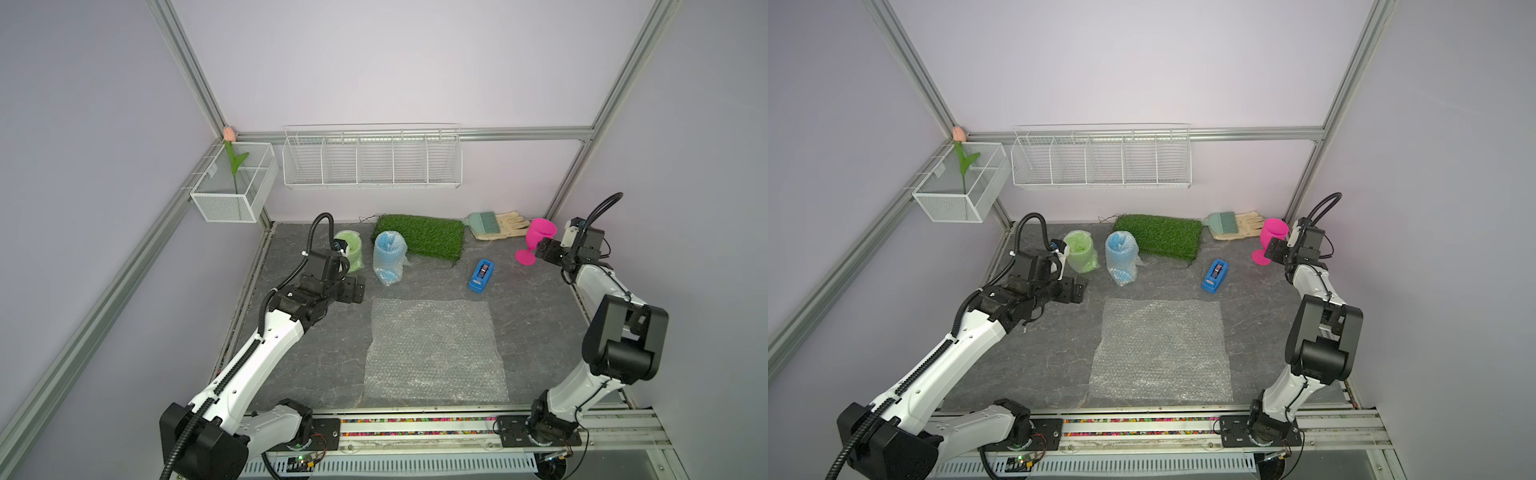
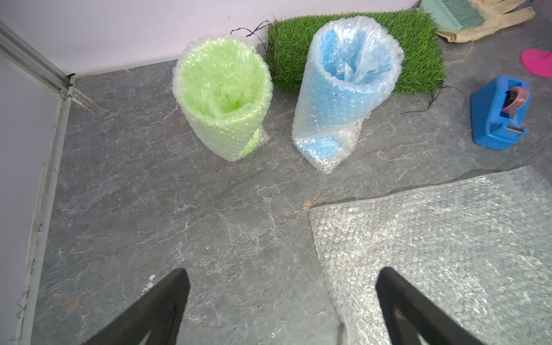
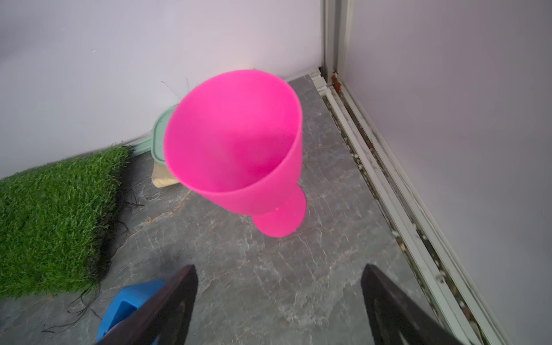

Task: Wrap wine glasses in bubble wrap
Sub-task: Pick up the wine glass at the corner of the board.

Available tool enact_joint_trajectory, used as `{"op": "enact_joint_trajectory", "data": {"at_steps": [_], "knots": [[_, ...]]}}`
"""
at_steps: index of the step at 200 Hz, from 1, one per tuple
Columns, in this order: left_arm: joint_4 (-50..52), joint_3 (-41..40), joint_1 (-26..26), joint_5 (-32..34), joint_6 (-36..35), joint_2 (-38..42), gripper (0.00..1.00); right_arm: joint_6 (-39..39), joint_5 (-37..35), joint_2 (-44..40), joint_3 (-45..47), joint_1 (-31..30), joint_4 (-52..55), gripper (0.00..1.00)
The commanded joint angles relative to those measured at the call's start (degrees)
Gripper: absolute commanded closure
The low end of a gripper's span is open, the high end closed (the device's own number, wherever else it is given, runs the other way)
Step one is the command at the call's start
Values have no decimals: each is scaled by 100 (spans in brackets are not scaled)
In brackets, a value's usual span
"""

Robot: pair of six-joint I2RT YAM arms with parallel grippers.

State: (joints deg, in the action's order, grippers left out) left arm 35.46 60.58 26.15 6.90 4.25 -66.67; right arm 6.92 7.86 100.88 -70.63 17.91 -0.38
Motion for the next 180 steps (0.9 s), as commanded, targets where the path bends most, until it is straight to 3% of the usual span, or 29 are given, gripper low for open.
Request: {"op": "enact_joint_trajectory", "data": {"at_steps": [1,96,180], "knots": [[-118,-81,6,153,-99,-27,1,-402,507,203,-102,-15,-1036,11],[-119,-46,5,105,-136,-158,1,-716,937,1244,-465,-14,-2106,11],[-92,-28,4,95,-149,-229,0,-574,1012,1875,-933,-7,-2344,9]]}}
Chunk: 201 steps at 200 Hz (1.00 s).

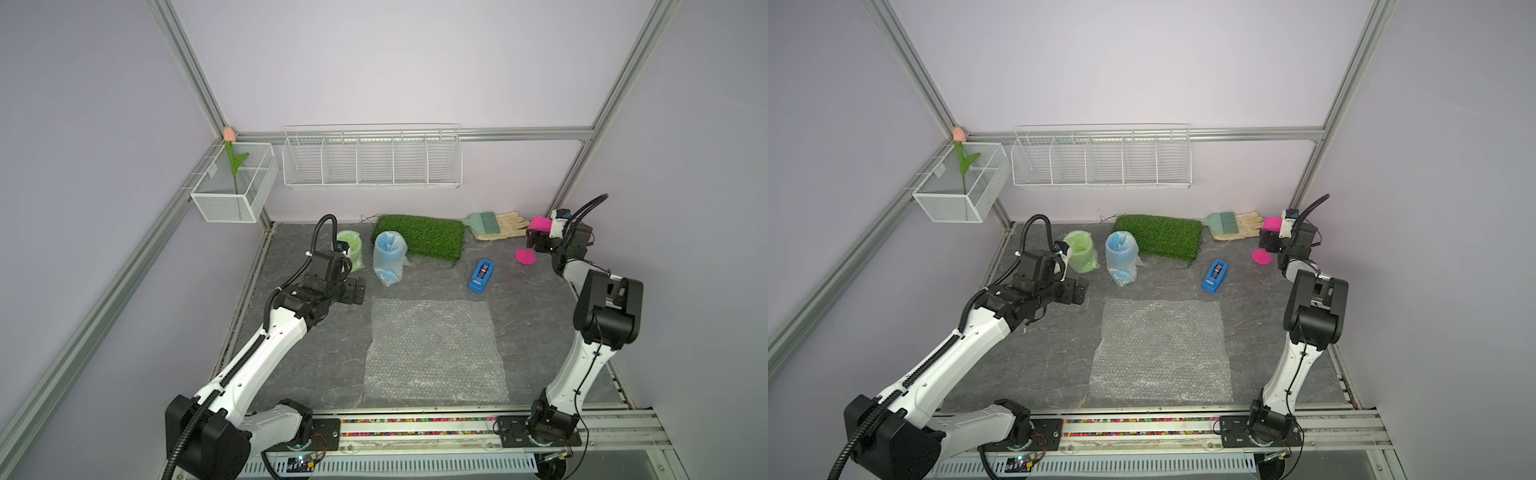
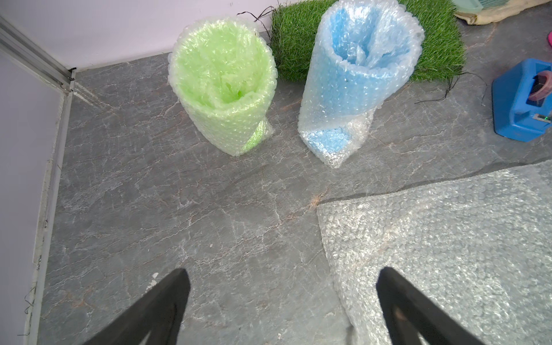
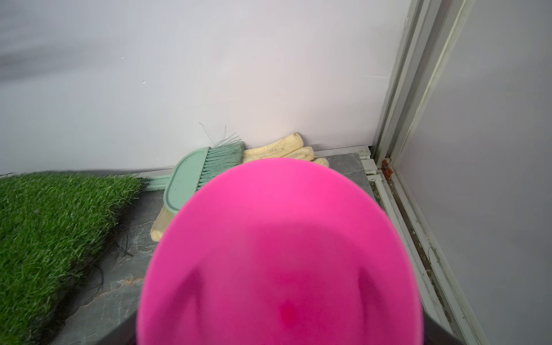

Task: Wrap wine glasses in bubble wrap
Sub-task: Pick up the wine glass at the corner of the board.

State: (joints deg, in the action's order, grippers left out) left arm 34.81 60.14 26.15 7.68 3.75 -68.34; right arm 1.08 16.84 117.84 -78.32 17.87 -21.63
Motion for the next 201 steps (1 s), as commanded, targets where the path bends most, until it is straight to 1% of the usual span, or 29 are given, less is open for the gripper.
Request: {"op": "enact_joint_trajectory", "data": {"at_steps": [1,28,72,129,145,178,201], "knots": [[-31,15,4,20,-101,-60,0,12,111,183,-169,2,-219,8],[-33,15,1,16,-94,-83,0,77,196,259,-227,15,-184,0],[-27,16,0,13,-94,-57,0,65,183,115,-79,15,-288,8],[-46,24,-3,-63,-84,-42,0,-69,75,-319,45,16,-108,12],[-44,24,-2,-81,-84,-11,0,-103,26,-488,85,6,37,14],[-44,14,-2,-174,-47,23,0,-142,-65,-864,245,-37,262,15],[-52,15,2,-214,-32,37,0,-141,-204,-1200,324,-112,713,16]]}}
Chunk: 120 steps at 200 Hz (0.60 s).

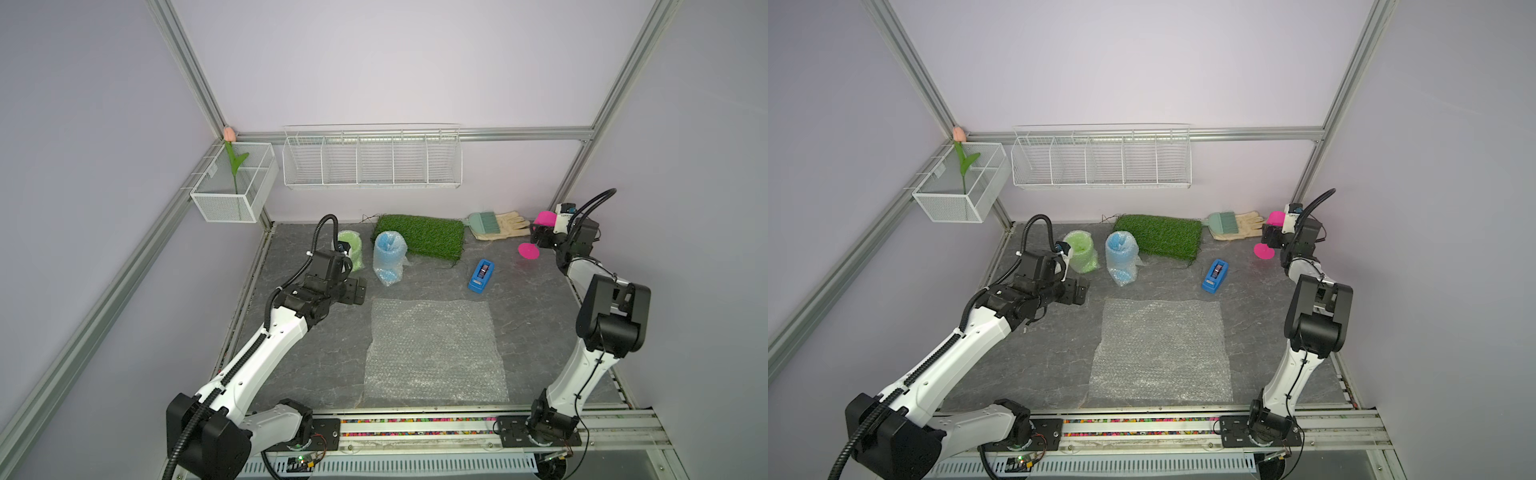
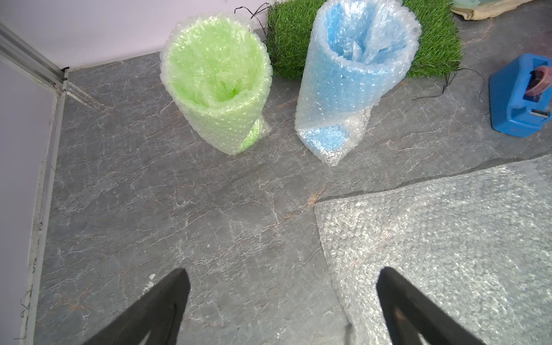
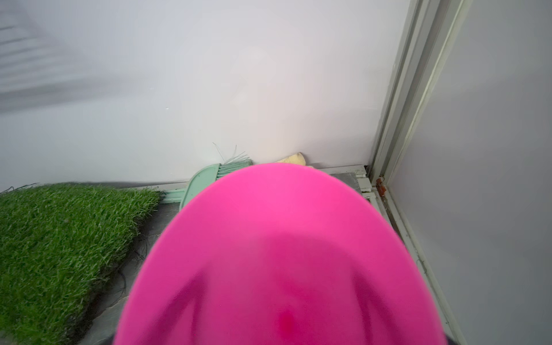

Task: Wrap wine glasses in bubble wrap
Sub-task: Pick up the wine glass at the corner of the board.

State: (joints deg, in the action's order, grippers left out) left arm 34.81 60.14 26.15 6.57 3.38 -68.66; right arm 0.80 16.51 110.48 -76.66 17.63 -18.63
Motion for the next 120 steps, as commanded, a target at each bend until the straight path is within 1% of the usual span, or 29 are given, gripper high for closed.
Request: {"op": "enact_joint_trajectory", "data": {"at_steps": [1,24,36,63,83,98,120], "knots": [[-53,15,3,-103,5,76,0,-109,-177,-482,164,-91,435,16],[-62,8,3,-114,32,98,0,91,-285,-1040,179,-218,1261,16],[-71,7,-3,-179,57,108,0,366,-258,-1321,176,-273,1724,16],[-58,-15,3,-407,150,56,1,1198,276,-1950,240,-428,2822,17],[-16,-37,1,-514,274,6,3,1671,675,-2479,539,-662,3337,18],[60,-38,-3,-533,455,-69,3,1969,1012,-2794,697,-913,3731,19],[262,-24,-1,-746,788,-233,8,2331,1489,-3051,794,-1401,4421,22]]}}
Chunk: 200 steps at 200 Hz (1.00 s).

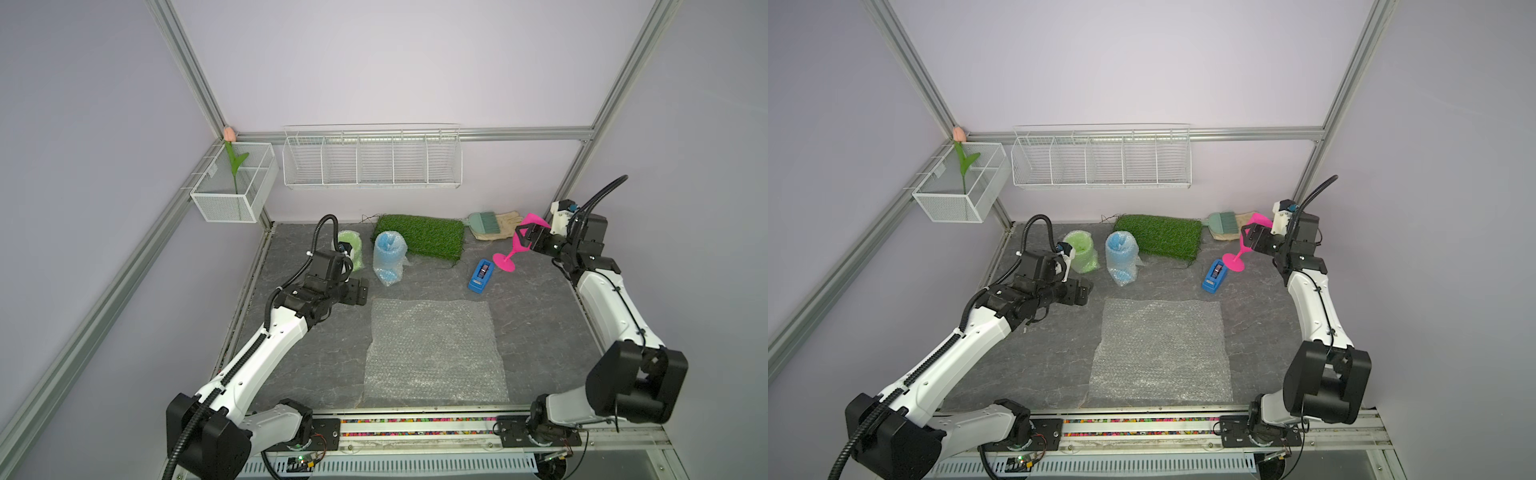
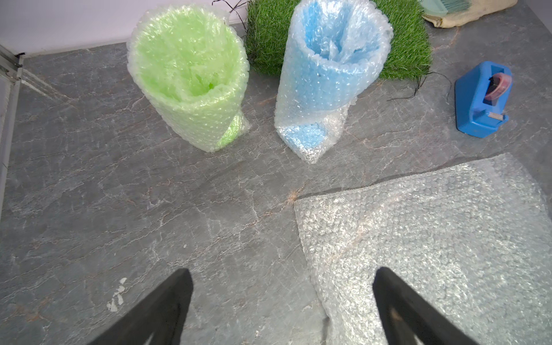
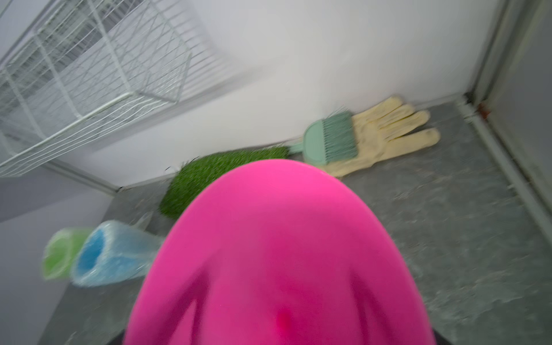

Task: Wrap wine glasses in bubble wrap
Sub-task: Pick up the wine glass at the corner of the board, then place the wine glass on the bubble wrap.

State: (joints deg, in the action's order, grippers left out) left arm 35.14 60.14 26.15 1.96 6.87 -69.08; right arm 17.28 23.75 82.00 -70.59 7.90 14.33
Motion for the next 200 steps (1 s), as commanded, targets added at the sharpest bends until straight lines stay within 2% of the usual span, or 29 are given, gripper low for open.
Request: {"op": "enact_joint_trajectory", "data": {"at_steps": [1,23,50,72,106,134,171,200], "knots": [[239,-27,2,-302,456,-201,8,699,791,-202,186,-451,1156,22],[542,-70,1,-618,885,-302,14,1002,1333,-161,232,-1039,1787,25],[802,-426,3,-1137,1350,-363,22,1451,1841,152,334,-1923,2032,28],[552,-1091,-1,-1608,1763,-333,29,1667,2011,606,238,-2971,2083,31],[-84,-1908,-1,-2242,2204,-364,37,1918,2269,1598,-87,-4033,2028,36],[-580,-2201,-3,-2610,2314,-539,45,1802,2326,2466,-714,-4562,2377,40],[-942,-2246,1,-2835,2235,-937,50,1900,1869,3226,-1186,-4848,2517,39],[-779,-2148,2,-2567,2131,-1246,56,2165,1537,3503,-1217,-4875,2325,38]]}}
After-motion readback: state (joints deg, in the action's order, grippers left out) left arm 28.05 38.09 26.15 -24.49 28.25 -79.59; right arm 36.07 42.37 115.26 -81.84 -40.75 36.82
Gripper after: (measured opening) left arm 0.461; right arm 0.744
